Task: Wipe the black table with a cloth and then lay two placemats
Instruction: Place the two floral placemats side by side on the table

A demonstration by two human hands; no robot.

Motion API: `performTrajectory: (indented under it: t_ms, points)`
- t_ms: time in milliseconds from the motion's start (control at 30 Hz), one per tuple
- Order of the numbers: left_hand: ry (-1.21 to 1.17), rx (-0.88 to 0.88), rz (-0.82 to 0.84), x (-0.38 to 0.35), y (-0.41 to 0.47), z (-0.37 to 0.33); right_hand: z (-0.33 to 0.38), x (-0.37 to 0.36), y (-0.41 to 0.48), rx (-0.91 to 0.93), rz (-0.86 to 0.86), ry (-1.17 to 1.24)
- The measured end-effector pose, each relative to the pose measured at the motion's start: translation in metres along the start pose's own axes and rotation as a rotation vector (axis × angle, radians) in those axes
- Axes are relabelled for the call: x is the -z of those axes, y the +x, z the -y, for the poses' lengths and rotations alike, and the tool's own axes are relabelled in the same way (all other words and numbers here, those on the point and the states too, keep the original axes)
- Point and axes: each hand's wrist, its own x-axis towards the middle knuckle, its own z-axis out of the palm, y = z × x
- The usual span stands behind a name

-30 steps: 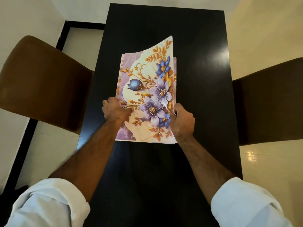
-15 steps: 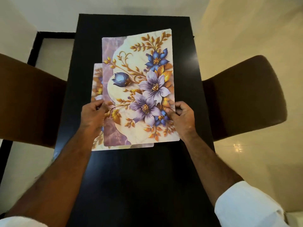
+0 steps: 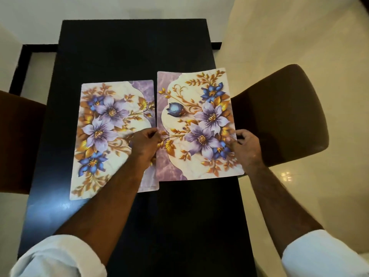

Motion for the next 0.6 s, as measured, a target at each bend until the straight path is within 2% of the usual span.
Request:
performTrajectory:
  t_ms: [100, 233, 400, 600]
  points:
    - [0.183, -0.123, -0.073, 0.007, 0.001, 0.001, -0.005, -0.014, 0.005, -0.019, 0.019, 0.014]
    - [0.273, -0.171, -0.113, 0.006, 0.004, -0.004, -0.001, -0.018, 0.007, -0.025, 0.014, -0.006]
    - [0.387, -0.152, -0.147, 0.003, 0.003, -0.01, 0.0, -0.003, 0.008, 0.023, -0.051, -0.224]
    - [0.409, -0.103, -0.174, 0.007, -0.003, -0.007, 0.004, -0.004, 0.011, -0.024, -0.05, -0.282]
